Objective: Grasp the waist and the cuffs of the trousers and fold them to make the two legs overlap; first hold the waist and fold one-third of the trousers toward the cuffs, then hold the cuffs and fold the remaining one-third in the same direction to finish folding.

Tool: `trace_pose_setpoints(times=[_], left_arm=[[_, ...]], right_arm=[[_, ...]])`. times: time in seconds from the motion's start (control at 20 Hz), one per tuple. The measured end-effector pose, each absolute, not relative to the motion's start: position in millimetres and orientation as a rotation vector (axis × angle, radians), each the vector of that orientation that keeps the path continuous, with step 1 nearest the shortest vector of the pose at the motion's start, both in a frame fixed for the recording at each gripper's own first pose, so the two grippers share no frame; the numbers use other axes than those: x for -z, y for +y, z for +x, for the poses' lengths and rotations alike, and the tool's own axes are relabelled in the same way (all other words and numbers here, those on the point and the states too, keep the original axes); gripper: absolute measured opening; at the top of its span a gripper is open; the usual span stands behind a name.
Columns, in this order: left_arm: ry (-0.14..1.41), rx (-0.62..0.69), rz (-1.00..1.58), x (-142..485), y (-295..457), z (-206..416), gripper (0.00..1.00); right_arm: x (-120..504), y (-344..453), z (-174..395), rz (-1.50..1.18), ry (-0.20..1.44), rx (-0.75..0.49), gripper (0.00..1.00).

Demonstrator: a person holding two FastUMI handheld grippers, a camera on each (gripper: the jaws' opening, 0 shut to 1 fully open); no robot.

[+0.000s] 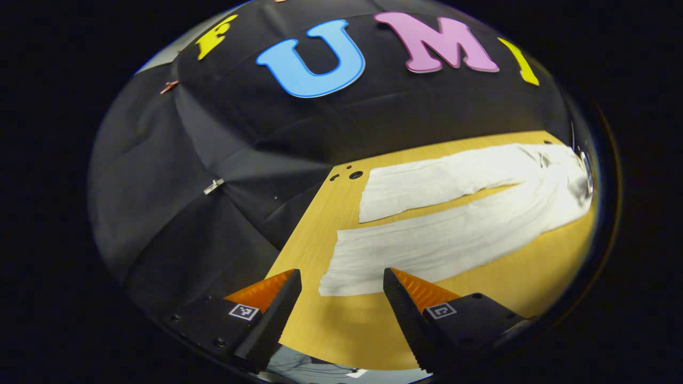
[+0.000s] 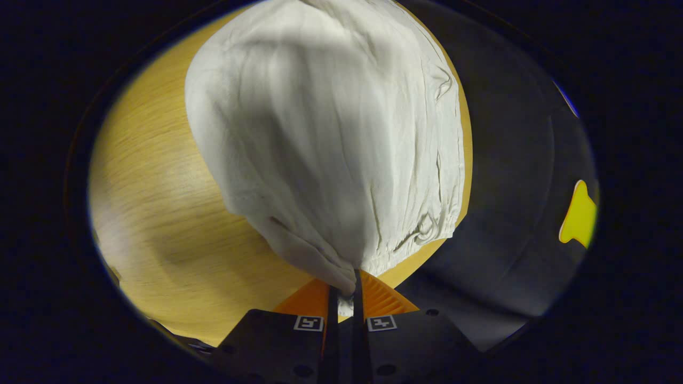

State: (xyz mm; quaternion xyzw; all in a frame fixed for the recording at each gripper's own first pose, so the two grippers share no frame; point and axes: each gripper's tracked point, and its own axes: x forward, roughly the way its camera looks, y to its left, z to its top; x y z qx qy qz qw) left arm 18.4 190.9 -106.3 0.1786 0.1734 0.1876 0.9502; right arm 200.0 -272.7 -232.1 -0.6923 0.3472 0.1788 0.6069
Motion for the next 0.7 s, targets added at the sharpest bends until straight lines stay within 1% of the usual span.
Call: trace_pose_setpoints(times=[0.05, 0.1, 0.15, 0.3, 0.4, 0.45, 0.55, 0.65, 0.7], left_arm=[[0.372, -0.347, 0.423, 115, 198, 25, 0.98], [0.404, -0.301, 0.502, 124, 203, 30, 0.98], [0.439, -0.261, 0.599, 136, 207, 33, 0.98], [0.549, -0.130, 0.857, 166, 230, 44, 0.97], [0.643, -0.018, 0.944, 191, 241, 52, 0.97], [0.687, 0.017, 0.981, 198, 249, 56, 0.97], [0.735, 0.064, 1.050, 210, 260, 65, 0.97], [0.750, 0.116, 1.103, 216, 262, 72, 0.97], [0.751, 0.137, 1.128, 215, 263, 75, 0.94]], right_arm=[[233, -272, 198, -1.587, 0.819, -0.426, 0.08], [232, -270, 200, -1.585, 0.814, -0.446, 0.08], [233, -271, 199, -1.598, 0.812, -0.449, 0.05], [233, -270, 197, -1.620, 0.807, -0.451, 0.05], [233, -270, 198, -1.646, 0.796, -0.454, 0.05], [233, -270, 197, -1.659, 0.800, -0.451, 0.05], [233, -270, 198, -1.657, 0.807, -0.449, 0.05], [233, -271, 198, -1.652, 0.809, -0.450, 0.05], [233, -271, 198, -1.652, 0.810, -0.450, 0.05]])
